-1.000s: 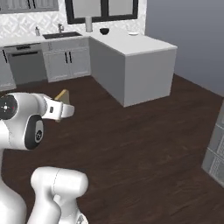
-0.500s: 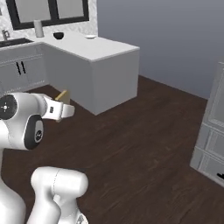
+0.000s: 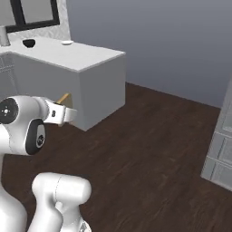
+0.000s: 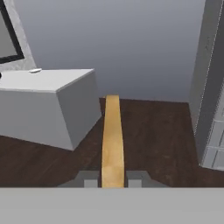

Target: Start the toaster. Once the lever pops up, take the bread to the plate on the dining counter.

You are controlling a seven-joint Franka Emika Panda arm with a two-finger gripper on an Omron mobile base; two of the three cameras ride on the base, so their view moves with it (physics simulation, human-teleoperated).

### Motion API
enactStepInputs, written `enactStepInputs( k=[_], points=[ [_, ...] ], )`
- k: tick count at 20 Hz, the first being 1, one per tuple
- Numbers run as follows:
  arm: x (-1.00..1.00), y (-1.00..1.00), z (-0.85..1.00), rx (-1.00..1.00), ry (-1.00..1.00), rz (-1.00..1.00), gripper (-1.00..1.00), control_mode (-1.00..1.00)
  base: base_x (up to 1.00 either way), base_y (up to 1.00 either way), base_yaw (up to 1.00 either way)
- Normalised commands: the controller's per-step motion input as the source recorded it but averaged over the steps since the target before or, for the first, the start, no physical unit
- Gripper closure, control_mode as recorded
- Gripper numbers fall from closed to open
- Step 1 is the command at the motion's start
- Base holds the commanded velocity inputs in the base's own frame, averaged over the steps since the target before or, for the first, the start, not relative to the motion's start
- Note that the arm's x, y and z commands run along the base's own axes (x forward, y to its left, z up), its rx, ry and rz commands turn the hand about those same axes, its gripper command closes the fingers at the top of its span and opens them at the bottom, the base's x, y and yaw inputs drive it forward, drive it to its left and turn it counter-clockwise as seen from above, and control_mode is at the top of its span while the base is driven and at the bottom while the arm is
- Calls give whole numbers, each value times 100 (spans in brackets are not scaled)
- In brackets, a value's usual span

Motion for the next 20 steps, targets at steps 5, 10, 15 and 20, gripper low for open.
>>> enactStepInputs(
  k=[5,10,15,20],
  points=[
    [0,0,0,0,0,0,100,100,100,96,-50],
    [0,0,0,0,0,0,100,100,100,89,-41],
    [0,0,0,0,0,0,100,100,100,73,-24],
    [0,0,0,0,0,0,100,100,100,61,-43]
  ],
)
